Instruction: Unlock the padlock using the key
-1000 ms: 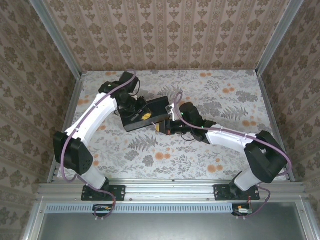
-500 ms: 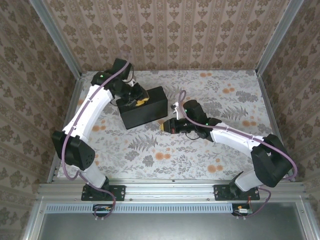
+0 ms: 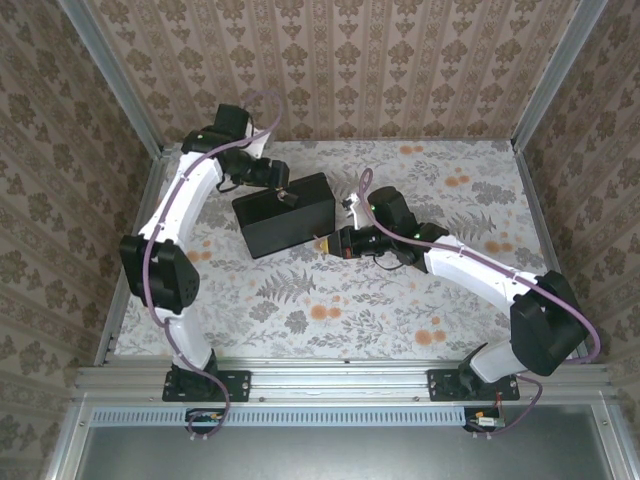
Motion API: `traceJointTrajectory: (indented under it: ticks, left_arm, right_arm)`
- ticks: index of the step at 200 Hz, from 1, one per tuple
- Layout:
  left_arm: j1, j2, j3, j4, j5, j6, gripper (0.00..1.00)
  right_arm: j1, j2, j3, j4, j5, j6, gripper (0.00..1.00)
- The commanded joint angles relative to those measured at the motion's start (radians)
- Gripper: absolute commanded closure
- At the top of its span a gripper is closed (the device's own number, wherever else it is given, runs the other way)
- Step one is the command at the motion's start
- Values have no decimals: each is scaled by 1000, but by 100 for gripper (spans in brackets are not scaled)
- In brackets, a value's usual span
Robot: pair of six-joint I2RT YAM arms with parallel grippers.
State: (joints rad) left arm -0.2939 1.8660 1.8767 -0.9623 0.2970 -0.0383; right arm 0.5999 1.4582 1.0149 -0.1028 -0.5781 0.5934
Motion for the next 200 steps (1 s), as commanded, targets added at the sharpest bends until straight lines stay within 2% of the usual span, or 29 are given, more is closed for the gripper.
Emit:
traceJointTrajectory:
  ticks: [1,38,57,103,145,167,200]
  left_arm:
    - [19,29,1,62,105,226,20]
    - [68,113,46,-32,376,230,22]
    - [65,99,-2,-34,458,233,22]
    - [39,0,-120,21,571,190,24]
    - [-39,-88,-253,123,618,71,26]
    - [-87,-114,-288,111,540,91,26]
    - [-62,-117,-230,77,398,159,26]
  right_arm:
    - [0,-35,16,-44,-20,-10,100]
    - [2,-39,17,-78,5,-12,100]
    - [1,-45,12,-82,18,-11,100]
    - [0,-46,14,-125,38,-31,100]
    - [-29,-59,6,-164,52,-57,100]
    - [-64,-109,-4,-189,50,-72,100]
    - [-133,-136,-22,-236,24,-103,100]
